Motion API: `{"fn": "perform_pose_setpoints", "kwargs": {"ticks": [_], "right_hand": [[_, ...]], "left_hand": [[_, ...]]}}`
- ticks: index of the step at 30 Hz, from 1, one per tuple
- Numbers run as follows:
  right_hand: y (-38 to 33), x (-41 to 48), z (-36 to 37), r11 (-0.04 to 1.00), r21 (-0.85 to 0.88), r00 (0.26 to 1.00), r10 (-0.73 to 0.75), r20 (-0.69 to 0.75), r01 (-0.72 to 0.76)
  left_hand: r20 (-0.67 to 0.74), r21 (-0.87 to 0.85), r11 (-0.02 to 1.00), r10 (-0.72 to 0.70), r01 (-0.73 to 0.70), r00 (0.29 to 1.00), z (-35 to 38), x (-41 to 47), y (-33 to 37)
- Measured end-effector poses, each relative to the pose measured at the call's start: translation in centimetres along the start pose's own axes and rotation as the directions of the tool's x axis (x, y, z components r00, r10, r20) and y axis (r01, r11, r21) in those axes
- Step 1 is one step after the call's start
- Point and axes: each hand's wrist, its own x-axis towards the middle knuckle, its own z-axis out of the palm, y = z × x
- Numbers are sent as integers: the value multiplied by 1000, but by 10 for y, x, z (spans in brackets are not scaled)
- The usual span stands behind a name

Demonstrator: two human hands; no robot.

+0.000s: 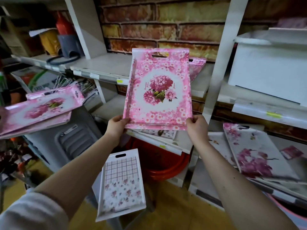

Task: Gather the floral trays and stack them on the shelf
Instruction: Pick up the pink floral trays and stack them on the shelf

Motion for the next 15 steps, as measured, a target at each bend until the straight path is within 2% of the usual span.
{"fn": "perform_pose_setpoints", "kwargs": {"ticks": [5, 15], "right_hand": [[2, 30, 18, 997, 69, 1000, 26, 7, -27], [-2, 77, 29, 998, 58, 999, 10, -37, -8]], "left_hand": [[6, 89, 996, 23, -23, 1000, 12, 38, 8], [127, 163, 986, 19, -40, 992, 34, 97, 23]]}}
